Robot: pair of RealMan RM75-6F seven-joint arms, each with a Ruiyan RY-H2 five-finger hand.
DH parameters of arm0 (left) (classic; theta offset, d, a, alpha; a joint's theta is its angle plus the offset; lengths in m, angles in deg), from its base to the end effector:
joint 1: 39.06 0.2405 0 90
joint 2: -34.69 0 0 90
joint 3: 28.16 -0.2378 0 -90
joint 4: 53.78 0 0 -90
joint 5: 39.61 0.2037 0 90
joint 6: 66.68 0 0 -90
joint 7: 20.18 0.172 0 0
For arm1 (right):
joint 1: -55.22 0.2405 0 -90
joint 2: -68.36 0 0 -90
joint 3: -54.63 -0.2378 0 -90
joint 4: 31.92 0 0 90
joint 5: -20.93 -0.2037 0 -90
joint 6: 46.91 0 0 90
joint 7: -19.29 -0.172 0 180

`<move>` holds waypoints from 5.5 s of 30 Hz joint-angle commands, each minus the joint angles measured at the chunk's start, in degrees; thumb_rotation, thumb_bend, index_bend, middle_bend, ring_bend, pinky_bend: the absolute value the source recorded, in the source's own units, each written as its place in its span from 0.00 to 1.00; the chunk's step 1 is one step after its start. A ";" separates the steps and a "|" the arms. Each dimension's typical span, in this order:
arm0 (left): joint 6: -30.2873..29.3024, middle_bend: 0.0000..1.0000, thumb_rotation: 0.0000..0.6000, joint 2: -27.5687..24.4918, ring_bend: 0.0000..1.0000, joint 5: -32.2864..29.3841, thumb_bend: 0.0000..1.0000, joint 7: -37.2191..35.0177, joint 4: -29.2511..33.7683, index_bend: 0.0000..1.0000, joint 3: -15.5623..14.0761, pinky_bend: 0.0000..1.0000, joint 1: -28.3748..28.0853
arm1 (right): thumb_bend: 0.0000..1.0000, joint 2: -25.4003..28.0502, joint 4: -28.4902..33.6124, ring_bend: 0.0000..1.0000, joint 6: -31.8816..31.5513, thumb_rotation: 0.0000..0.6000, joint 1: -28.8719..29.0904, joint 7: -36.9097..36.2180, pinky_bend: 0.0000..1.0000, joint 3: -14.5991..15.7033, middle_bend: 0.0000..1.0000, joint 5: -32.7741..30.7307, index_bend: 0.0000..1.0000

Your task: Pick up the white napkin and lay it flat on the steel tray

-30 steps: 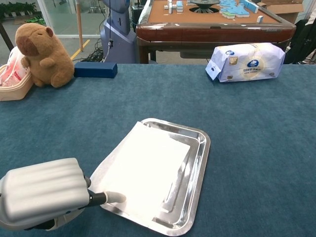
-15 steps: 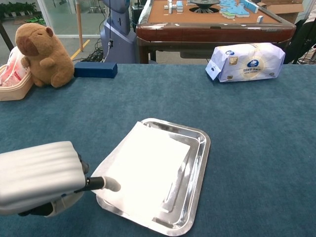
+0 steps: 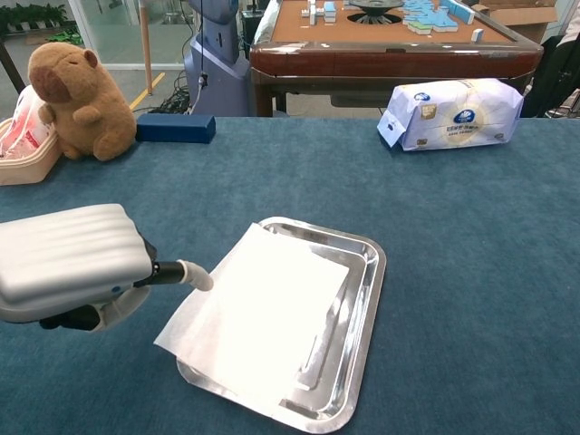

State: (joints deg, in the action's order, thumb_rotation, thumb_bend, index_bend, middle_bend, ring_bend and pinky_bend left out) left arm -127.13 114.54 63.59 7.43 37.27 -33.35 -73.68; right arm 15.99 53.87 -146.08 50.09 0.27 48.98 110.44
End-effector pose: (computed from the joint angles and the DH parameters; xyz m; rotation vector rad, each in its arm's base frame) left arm -0.1365 0.2389 -0.0197 -2.3515 -0.2210 -0.8814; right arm -0.3117 -0.1590 0.2692 1.2395 -0.7445 1.0214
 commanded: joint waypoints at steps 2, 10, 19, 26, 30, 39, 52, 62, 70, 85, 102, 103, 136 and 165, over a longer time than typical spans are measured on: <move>0.44 0.95 1.00 -0.01 0.63 -0.30 0.80 -0.44 -0.08 0.22 0.28 0.69 -0.43 | 0.00 -0.42 -0.18 0.23 0.11 1.00 0.00 1.97 0.37 0.77 0.36 1.06 0.35; 2.71 0.95 1.00 0.10 0.63 -1.91 0.80 -0.58 1.64 0.21 1.09 0.69 -1.64 | 0.00 -0.77 0.04 0.23 -0.45 1.00 -0.34 3.70 0.38 1.30 0.37 1.62 0.35; 7.28 0.96 1.00 0.24 0.65 -6.65 0.80 0.47 4.34 0.21 2.93 0.71 -3.49 | 0.00 -1.16 -0.99 0.23 0.21 1.00 -0.53 4.75 0.38 1.95 0.37 1.45 0.38; 9.82 0.97 1.00 1.30 0.65 -9.95 0.80 3.17 4.64 0.22 3.52 0.71 -4.29 | 0.00 -1.55 -1.63 0.23 0.26 1.00 -0.63 4.50 0.38 1.93 0.37 0.95 0.38; 11.50 0.97 1.00 1.88 0.65 -12.25 0.80 5.66 4.99 0.24 3.63 0.71 -4.67 | 0.00 -1.64 -1.90 0.23 0.04 1.00 -0.76 4.08 0.38 1.90 0.37 0.86 0.38; 14.48 0.97 1.00 2.33 0.65 -18.65 0.80 12.21 7.34 0.25 3.67 0.71 -5.41 | 0.00 -1.70 -2.28 0.23 0.13 1.00 -0.77 3.65 0.38 1.86 0.37 0.60 0.38; 15.41 0.97 1.00 2.74 0.65 -23.90 0.80 16.14 8.98 0.26 2.71 0.71 -6.56 | 0.00 -1.76 -2.62 0.23 0.28 1.00 -0.78 3.12 0.38 1.75 0.37 0.22 0.38; 15.20 0.97 1.00 3.64 0.65 -26.14 0.80 17.79 9.20 0.26 1.82 0.71 -7.38 | 0.00 -1.87 -3.03 0.23 0.29 1.00 -0.85 2.60 0.38 1.65 0.37 -0.07 0.38; 14.78 0.97 1.00 4.59 0.65 -26.80 0.80 18.56 9.38 0.26 1.34 0.71 -8.17 | 0.00 -2.04 -3.56 0.23 0.28 1.00 -0.95 1.95 0.38 1.52 0.37 -0.43 0.38; 13.26 0.97 1.00 6.05 0.65 -29.36 0.80 21.00 9.23 0.21 0.89 0.71 -9.17 | 0.00 -2.21 -4.27 0.23 -0.11 1.00 -1.20 0.79 0.38 1.34 0.37 -0.58 0.38; 12.42 0.97 1.00 7.06 0.65 -31.57 0.80 22.21 9.10 0.20 0.38 0.71 -10.36 | 0.00 -2.29 -4.49 0.23 -0.29 1.00 -1.38 0.23 0.38 1.22 0.37 -0.74 0.38; 12.39 0.97 1.00 7.11 0.65 -31.67 0.80 22.28 9.10 0.20 0.36 0.71 -10.43 | 0.00 -2.29 -4.52 0.23 -0.30 1.00 -1.39 0.17 0.38 1.21 0.37 -0.75 0.38; 11.16 0.98 1.00 8.96 0.65 -34.85 0.80 24.51 8.58 0.18 -0.07 0.71 -12.81 | 0.00 -2.25 -5.22 0.23 -0.81 1.00 -1.90 -2.15 0.38 0.72 0.37 -1.38 0.38; 8.86 0.98 1.00 8.84 0.66 -35.50 0.80 25.14 9.54 0.15 -0.52 0.71 -13.69 | 0.00 -2.34 -5.53 0.23 -0.52 1.00 -1.92 -2.48 0.38 0.53 0.37 -1.66 0.38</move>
State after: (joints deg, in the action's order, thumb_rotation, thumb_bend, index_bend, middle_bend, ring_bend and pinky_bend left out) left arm -118.20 123.45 28.07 32.58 46.74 -33.84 -87.39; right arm 13.65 48.34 -146.60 48.17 -2.21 49.51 108.77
